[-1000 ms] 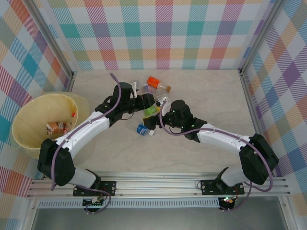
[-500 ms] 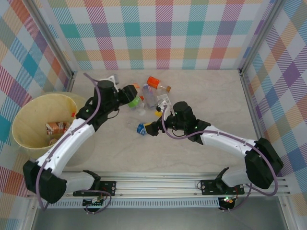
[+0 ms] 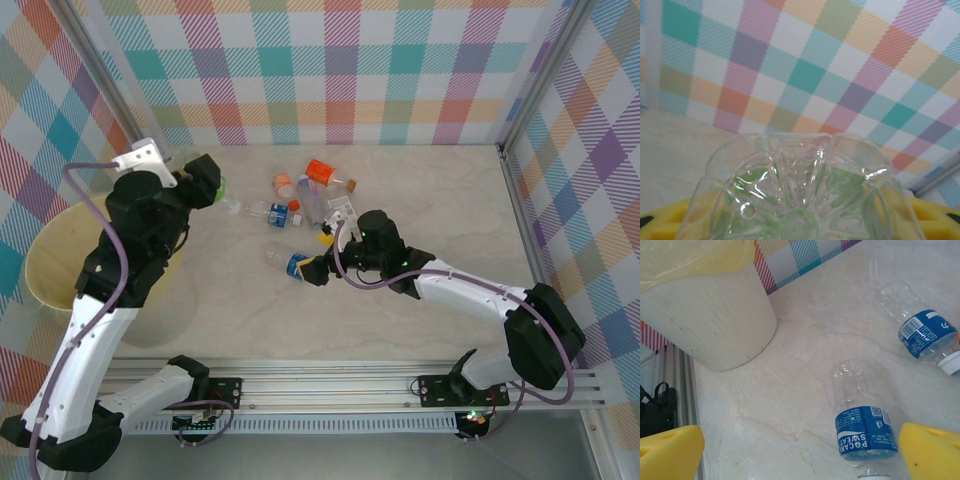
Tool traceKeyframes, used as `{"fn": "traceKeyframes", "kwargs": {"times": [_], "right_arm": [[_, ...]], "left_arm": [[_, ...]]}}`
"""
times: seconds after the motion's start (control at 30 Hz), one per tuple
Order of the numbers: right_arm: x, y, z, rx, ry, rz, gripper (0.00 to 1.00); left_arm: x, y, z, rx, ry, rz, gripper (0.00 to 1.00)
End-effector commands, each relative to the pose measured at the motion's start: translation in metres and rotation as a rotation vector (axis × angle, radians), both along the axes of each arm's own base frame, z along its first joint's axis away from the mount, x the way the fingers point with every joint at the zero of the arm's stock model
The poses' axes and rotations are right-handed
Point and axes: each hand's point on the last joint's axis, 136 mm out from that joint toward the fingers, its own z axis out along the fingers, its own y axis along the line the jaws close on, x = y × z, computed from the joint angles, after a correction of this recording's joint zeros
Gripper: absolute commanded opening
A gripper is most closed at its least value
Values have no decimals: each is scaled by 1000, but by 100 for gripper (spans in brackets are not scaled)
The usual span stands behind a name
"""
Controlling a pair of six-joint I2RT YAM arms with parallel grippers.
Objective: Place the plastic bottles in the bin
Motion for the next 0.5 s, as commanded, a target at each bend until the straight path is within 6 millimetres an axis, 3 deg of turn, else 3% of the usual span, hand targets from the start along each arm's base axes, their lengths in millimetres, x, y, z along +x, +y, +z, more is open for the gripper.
{"fn": "traceKeyframes", "kwargs": {"times": [0.0,0.2,0.37,0.47], "right_arm": [[-1,9,13,21,-32,46,100],[3,7,16,24,-59,24,100],[5,5,18,17,-84,13,100],[6,3,18,12,-94,5,100]], "left_arm": [[-23,39,30,119,-63,146,58],[-54,109,30,254,-17,524,56],[-66,146,16,287,78,687,57],[-59,152,-6,199,200,616,58]]}}
